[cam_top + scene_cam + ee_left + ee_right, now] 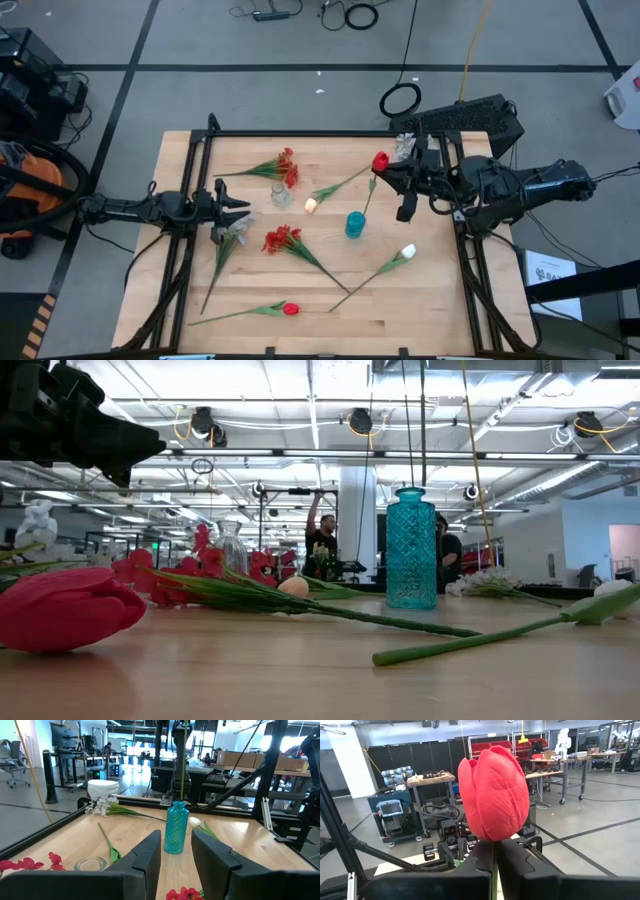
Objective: Sort flowers into vase by color
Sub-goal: Put the top red tulip into the blue vase
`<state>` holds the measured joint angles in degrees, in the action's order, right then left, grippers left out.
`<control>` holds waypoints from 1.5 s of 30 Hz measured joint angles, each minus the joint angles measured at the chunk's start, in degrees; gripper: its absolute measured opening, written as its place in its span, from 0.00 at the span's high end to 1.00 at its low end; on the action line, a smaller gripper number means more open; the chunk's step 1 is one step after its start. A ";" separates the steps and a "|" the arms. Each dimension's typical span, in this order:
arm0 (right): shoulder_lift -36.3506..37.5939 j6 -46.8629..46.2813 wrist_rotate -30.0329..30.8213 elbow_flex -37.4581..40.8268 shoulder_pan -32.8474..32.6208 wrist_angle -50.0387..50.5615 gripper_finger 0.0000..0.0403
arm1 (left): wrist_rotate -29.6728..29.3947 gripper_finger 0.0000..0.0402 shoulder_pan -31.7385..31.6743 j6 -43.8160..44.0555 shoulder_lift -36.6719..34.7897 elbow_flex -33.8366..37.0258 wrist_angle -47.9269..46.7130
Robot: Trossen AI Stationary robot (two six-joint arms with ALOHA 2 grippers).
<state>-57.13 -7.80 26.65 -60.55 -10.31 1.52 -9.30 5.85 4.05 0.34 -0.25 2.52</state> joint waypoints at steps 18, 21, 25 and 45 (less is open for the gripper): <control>-0.96 1.69 -1.08 0.02 0.02 -3.39 0.99 | 0.02 0.71 0.02 0.00 0.02 0.00 0.00; -0.98 1.69 -1.17 0.02 0.00 -2.65 0.99 | 0.02 0.71 0.00 0.00 0.00 -0.02 0.00; -0.98 1.69 -1.18 0.27 0.02 -2.06 0.99 | 0.02 0.71 0.02 -0.02 0.00 0.00 0.00; -0.99 -1.96 -1.28 18.25 0.02 -16.54 0.99 | 0.02 0.71 0.01 -0.01 0.01 -0.01 0.01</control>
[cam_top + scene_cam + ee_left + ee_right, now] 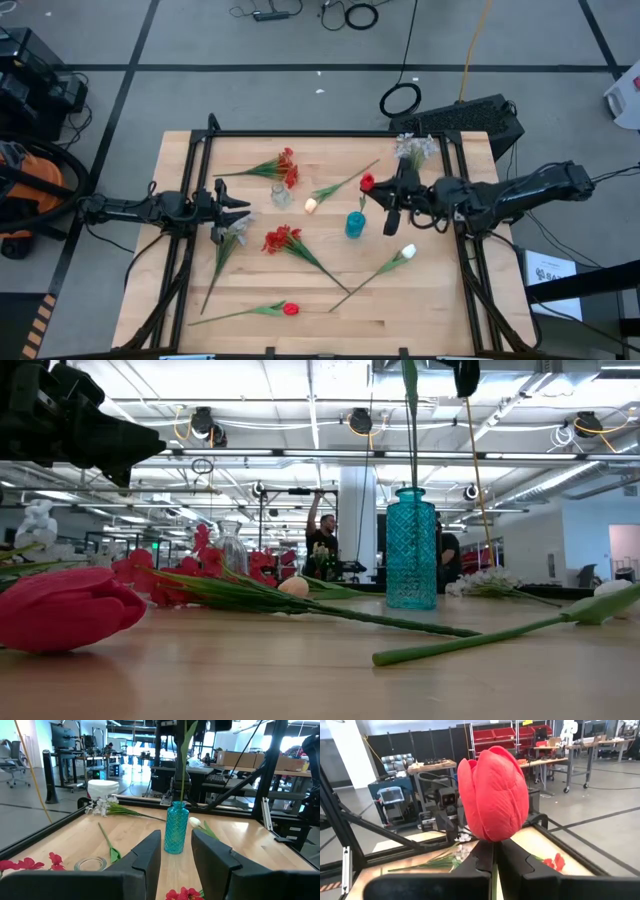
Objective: Sort flowers into vase by color
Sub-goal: Put the top red tulip into the blue vase
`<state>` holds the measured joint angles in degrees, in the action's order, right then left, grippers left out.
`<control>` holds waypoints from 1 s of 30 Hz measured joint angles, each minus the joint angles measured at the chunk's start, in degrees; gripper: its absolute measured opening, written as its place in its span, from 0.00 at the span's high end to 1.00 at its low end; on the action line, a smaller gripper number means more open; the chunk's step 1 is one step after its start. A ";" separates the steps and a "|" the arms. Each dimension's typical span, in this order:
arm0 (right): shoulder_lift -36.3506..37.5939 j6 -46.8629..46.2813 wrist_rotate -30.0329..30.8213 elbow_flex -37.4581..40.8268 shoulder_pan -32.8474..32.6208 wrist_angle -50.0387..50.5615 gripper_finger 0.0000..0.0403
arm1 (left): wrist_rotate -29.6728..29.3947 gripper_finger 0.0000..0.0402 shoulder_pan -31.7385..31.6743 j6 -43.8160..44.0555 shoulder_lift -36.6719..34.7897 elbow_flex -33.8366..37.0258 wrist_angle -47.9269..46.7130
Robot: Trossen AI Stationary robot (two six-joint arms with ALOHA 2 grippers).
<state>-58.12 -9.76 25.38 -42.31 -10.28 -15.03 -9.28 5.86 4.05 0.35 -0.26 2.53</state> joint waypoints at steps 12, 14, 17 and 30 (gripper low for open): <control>-0.10 -3.11 0.00 7.60 0.22 -2.11 0.90 | -0.01 0.71 -0.01 0.01 -0.01 -0.01 -0.01; -0.03 -3.13 -0.06 7.58 0.22 -2.04 0.86 | 0.00 0.71 -0.01 -0.01 -0.01 -0.01 -0.01; 0.10 -4.91 -0.06 7.37 0.22 -2.08 0.79 | 0.00 0.71 0.00 0.00 0.01 0.01 -0.01; 3.55 -16.48 -0.27 -2.72 -0.79 29.54 0.54 | 0.00 0.71 -0.01 -0.01 0.01 -0.01 -0.01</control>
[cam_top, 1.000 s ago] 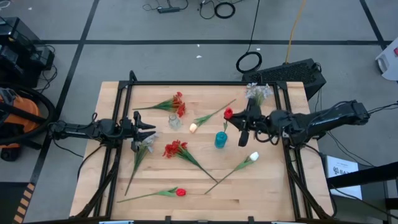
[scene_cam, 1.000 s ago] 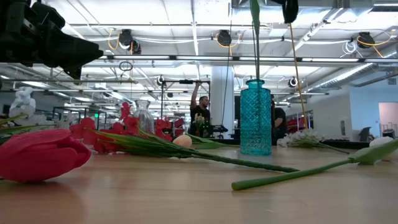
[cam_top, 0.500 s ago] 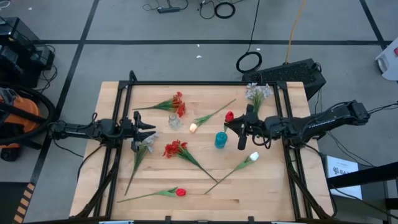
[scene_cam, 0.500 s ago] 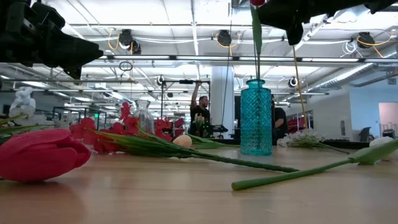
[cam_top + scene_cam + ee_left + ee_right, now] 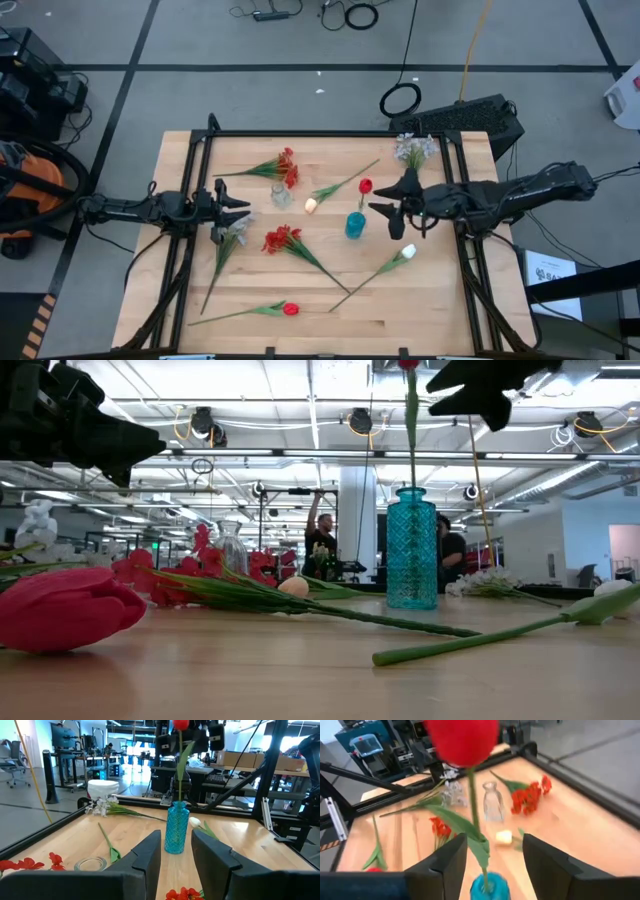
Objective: Sort flowers into vase by color
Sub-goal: Put the top red tulip into the blue vase, then put the left white flowers into the transparent vase
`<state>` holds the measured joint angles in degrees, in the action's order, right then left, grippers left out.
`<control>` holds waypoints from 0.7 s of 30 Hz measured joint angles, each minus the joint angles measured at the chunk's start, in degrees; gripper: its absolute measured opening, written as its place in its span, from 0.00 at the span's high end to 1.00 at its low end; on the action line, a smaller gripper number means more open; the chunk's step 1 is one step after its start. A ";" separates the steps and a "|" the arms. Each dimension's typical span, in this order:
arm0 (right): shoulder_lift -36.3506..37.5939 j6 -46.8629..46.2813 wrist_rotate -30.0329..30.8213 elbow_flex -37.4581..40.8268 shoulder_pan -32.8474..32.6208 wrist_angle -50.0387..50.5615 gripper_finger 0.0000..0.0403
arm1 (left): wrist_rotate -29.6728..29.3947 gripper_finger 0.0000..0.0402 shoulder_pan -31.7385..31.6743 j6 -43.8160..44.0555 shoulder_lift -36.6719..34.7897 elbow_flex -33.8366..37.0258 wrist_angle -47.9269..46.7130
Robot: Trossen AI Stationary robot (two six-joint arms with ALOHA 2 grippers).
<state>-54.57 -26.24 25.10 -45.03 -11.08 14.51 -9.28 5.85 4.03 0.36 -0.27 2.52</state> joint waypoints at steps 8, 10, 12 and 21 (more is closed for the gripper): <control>0.15 -24.88 -0.18 -8.74 -1.72 24.47 0.63 | 0.00 0.71 0.01 0.01 -0.01 0.02 0.00; 0.15 -32.27 -1.51 -9.48 -2.01 29.30 0.69 | 0.00 0.71 0.02 0.00 -0.01 0.00 0.00; -0.14 -39.04 -2.31 -9.58 -2.41 32.56 0.76 | 0.00 0.71 0.00 0.02 -0.01 0.00 0.00; -7.56 -64.79 -3.93 -9.58 -6.17 36.99 0.98 | 0.00 0.71 0.02 0.01 -0.02 0.01 0.00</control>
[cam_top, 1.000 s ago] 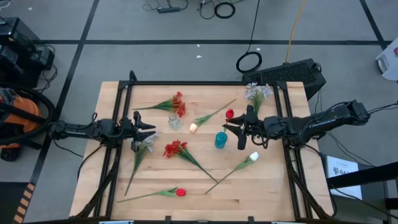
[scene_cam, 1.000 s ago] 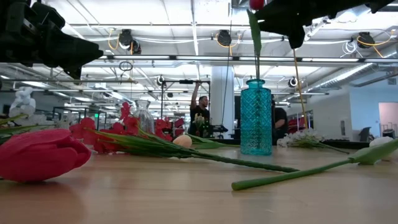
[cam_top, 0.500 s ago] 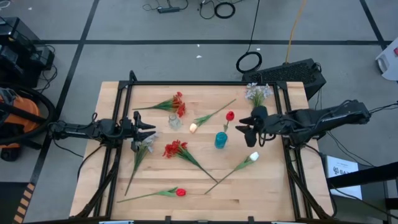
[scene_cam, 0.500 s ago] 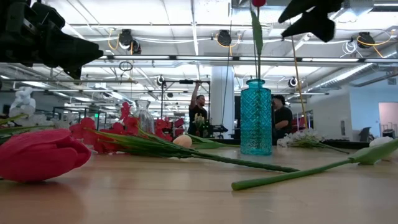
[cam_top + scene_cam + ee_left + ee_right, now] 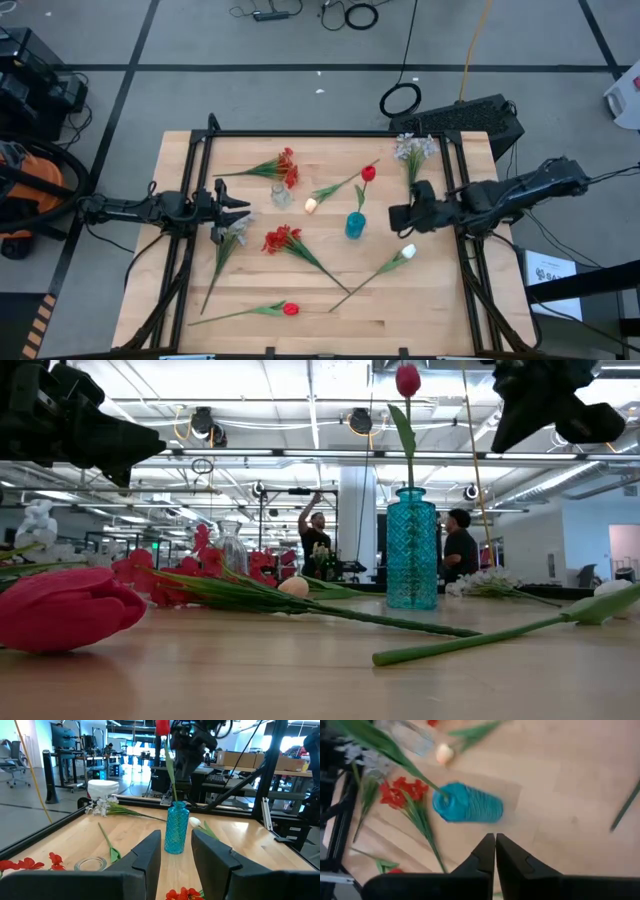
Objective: Sort flowers into vase by color
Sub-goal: Put the left white flowers into the transparent vase
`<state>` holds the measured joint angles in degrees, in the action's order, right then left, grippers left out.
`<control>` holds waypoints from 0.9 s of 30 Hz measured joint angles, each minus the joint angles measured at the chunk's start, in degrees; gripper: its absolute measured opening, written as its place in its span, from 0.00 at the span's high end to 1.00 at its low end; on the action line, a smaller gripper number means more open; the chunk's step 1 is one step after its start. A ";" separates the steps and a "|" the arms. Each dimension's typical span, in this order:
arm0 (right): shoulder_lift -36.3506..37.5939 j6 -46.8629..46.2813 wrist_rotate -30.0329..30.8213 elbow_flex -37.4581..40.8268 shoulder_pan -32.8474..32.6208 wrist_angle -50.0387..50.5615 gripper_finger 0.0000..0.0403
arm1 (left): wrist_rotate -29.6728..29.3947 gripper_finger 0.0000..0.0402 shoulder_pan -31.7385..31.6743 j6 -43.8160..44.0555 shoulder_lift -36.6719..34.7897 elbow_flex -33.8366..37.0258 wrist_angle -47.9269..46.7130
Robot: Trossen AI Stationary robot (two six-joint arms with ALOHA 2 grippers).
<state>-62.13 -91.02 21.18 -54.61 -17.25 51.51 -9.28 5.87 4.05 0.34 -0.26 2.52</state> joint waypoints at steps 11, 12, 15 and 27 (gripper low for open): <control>-12.84 -22.75 -15.64 -1.92 -10.50 3.57 1.00 | 0.00 0.71 -0.02 0.06 0.02 -0.01 0.04; -13.46 -23.89 -16.21 -2.56 -11.39 4.90 1.00 | 0.00 0.71 -0.02 0.09 0.02 0.00 0.17; -14.30 -24.66 -16.86 -3.52 -13.32 7.23 1.00 | -0.03 0.71 0.00 0.12 0.02 0.00 1.54; -3.90 -13.32 -14.54 2.60 -10.97 14.02 1.00 | -11.60 0.71 0.63 11.69 6.45 -7.50 -4.19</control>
<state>-66.03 -104.34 6.64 -52.01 -28.22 65.52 -20.88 6.50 15.73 6.79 -7.76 -1.67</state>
